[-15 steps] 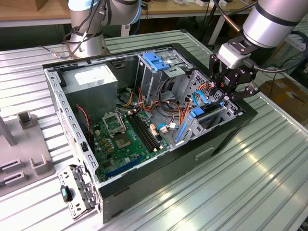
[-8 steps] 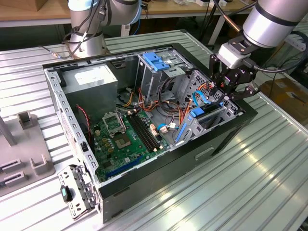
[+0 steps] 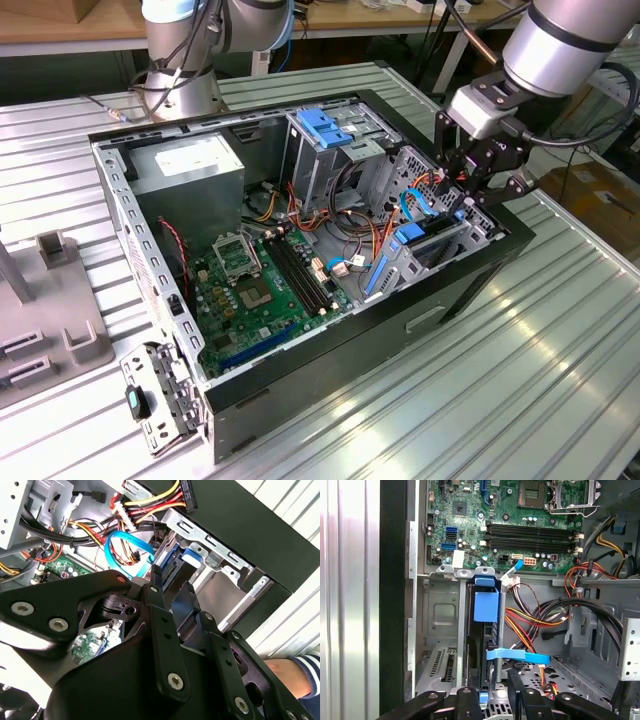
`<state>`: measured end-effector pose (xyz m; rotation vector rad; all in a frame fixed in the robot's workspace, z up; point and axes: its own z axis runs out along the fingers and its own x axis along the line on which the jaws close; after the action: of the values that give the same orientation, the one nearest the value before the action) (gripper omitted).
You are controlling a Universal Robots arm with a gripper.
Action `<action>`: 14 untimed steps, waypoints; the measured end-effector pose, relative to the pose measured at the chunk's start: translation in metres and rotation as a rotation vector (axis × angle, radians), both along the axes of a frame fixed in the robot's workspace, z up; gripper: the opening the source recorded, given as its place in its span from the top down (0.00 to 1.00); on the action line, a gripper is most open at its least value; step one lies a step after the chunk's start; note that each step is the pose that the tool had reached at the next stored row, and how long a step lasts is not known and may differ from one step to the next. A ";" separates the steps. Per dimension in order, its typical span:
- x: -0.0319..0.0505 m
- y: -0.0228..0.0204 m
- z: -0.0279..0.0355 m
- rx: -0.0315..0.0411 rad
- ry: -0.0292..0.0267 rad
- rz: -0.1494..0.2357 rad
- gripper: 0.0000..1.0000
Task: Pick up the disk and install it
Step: 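Insert the second disk wire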
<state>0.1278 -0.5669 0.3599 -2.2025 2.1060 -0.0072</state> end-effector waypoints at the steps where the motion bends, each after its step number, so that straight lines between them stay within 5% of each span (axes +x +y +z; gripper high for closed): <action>1: 0.0007 0.0006 0.0000 -0.0001 0.0000 0.000 0.64; 14: 0.0025 0.0026 0.0000 -0.0003 0.0000 -0.001 0.64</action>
<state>0.1304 -0.5643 0.3599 -2.2014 2.1075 -0.0076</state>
